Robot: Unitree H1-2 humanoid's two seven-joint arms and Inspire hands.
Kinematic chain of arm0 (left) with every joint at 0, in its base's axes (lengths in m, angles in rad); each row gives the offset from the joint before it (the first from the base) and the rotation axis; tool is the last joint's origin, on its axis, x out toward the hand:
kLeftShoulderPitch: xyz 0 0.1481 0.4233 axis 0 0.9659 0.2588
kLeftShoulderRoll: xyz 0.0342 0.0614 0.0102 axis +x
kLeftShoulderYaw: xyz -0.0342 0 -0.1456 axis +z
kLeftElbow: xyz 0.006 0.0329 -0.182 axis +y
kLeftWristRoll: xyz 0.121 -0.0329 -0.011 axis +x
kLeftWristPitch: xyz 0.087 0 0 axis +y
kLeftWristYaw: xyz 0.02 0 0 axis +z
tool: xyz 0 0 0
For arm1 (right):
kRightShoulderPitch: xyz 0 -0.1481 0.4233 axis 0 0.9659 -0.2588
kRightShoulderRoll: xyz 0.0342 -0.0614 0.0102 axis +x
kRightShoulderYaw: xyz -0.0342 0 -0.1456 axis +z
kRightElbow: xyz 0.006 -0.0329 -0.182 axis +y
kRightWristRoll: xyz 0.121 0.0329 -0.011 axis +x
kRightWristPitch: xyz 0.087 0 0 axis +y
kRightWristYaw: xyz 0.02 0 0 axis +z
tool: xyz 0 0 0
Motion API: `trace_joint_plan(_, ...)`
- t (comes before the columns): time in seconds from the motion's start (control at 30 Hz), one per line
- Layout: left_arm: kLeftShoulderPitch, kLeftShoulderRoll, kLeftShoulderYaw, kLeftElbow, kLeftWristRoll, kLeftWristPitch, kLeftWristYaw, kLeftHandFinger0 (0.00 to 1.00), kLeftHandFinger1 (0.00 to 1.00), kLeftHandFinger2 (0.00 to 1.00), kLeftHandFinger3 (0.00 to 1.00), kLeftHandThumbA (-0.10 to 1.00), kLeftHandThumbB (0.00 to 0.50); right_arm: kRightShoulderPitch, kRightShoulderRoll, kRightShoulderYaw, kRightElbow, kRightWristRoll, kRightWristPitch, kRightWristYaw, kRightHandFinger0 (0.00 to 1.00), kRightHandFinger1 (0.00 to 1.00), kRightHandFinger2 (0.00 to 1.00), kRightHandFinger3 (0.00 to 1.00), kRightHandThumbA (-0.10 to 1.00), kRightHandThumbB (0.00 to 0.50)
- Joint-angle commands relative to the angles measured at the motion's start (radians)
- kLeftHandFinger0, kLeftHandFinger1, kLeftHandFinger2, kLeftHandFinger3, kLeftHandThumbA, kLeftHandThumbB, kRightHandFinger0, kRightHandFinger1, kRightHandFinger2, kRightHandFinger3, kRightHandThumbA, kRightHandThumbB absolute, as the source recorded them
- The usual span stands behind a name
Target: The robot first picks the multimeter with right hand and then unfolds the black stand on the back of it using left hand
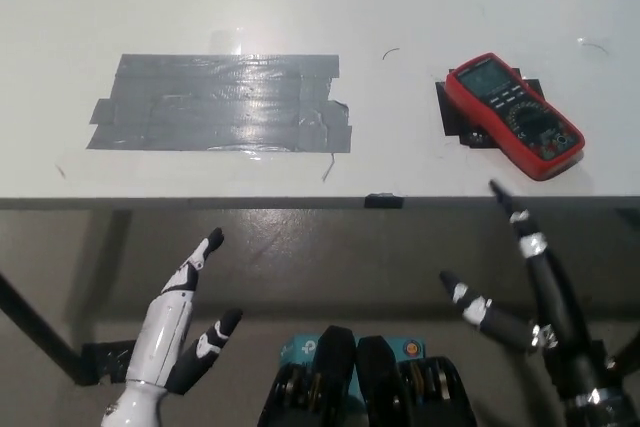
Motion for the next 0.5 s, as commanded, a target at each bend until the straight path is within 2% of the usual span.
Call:
trace_joint_plan(0.0, 0.052, -0.008, 0.022, 0.008, -0.095, -0.011, -0.051, 1.00, 1.00, 1.00, 1.00, 1.00, 0.165, 0.020, 0.012, 0.020, 0.012, 0.021, -0.077, 0.035, 1.00, 1.00, 1.00, 1.00, 0.74, 0.297)
trace_joint_plan(0.2, 0.084, -0.008, 0.041, 0.014, -0.127, -0.009, -0.080, 1.00, 1.00, 1.00, 1.00, 1.00, 0.182, 0.045, 0.019, 0.033, 0.027, 0.035, -0.045, 0.065, 1.00, 1.00, 1.00, 1.00, 0.78, 0.320)
trace_joint_plan(0.47, 0.095, -0.015, 0.058, 0.027, -0.150, -0.006, -0.103, 1.00, 1.00, 1.00, 1.00, 1.00, 0.182, 0.044, 0.023, 0.031, 0.048, 0.037, -0.037, 0.082, 1.00, 1.00, 1.00, 1.00, 0.78, 0.306)
